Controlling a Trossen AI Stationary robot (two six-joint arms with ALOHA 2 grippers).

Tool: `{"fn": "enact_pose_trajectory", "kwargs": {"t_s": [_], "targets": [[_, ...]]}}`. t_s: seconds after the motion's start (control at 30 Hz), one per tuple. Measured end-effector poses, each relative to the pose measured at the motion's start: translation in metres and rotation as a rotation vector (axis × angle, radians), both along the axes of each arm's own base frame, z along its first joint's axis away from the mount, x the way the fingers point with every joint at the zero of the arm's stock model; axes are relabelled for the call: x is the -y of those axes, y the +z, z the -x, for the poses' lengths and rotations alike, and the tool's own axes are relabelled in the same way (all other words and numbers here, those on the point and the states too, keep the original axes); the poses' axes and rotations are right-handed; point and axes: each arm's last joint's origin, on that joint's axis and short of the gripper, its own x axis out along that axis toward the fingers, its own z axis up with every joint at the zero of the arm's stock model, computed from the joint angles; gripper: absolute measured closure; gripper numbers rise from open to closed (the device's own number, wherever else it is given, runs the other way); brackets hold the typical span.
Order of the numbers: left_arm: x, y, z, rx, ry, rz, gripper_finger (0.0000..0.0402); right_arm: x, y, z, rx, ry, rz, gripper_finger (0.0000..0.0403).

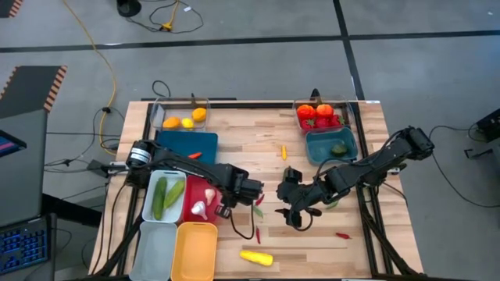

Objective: Sort produce into baskets
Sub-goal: Put the middle left green chili pepper into the yellow bin

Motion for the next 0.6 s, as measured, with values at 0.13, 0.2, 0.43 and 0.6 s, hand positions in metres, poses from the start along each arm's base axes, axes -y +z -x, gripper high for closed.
{"fn": "enact_pose_trajectory", "kwargs": {"t_s": [0.13,0.2,0.43,0.6], "targets": [[-0.001,-0.012,0.003,-0.008,-0.006,-0.005,0.0311,0.000,0.000,0.000,0.000,0.000,0.000,0.0056],[-0.001,-0.016,0.006,-0.030,-0.007,-0.009,0.0311,0.000,0.000,0.000,0.000,0.000,0.000,0.0056],[-0.001,-0.032,0.003,-0.040,-0.015,-0.014,0.0311,0.000,0.000,0.000,0.000,0.000,0.000,0.0056],[-0.001,-0.044,0.001,-0.069,-0.044,-0.043,0.0311,0.000,0.000,0.000,-0.003,0.000,0.002,0.0056]]}}
